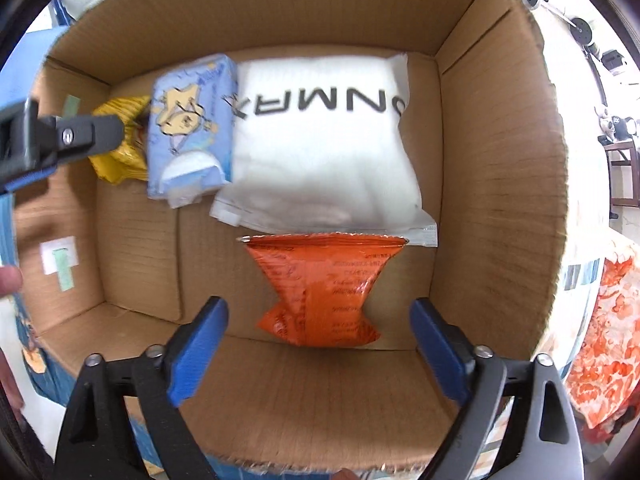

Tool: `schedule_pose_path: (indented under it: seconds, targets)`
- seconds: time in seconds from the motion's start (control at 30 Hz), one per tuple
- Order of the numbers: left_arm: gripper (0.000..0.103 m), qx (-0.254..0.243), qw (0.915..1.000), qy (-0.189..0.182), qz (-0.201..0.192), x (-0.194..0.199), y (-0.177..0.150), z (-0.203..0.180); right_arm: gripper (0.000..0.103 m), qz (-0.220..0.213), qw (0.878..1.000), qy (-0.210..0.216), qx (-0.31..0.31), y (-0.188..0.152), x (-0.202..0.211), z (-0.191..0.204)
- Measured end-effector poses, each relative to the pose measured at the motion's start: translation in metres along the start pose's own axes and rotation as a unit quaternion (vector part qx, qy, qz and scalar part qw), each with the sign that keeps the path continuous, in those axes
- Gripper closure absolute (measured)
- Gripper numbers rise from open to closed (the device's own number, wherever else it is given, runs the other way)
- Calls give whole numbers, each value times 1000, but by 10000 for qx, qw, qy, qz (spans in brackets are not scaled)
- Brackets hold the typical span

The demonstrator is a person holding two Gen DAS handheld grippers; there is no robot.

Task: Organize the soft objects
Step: 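Lower both packs into the box beside the others and open both tools, then grasp the black pack with the left tool while the right tool grasps the red floral pack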

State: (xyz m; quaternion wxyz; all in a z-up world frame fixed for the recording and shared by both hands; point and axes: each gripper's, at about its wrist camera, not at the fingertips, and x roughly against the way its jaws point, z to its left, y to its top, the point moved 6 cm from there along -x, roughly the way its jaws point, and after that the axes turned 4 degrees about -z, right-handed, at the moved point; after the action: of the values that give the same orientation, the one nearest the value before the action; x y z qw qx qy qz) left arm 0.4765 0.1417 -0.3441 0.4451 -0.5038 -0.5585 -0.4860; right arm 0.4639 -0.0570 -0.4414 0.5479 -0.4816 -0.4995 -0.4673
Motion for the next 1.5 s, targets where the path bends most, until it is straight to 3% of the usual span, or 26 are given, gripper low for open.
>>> schedule_pose_path:
  seconds: [0.1,0.77,1.5]
  targets:
    - [1,-98,9996,-44,-243,23,-14,-1,0,-147,9999,66,-31,-4,13,2]
    - [1,-100,9928,155,-1183,101,-75,-3,0,-905,9957,186,119,-53,90,-10]
    - [1,-354,9709,330,-2344,219,-144,-24,0,-1933,9798,487,128,-136,185,-8]
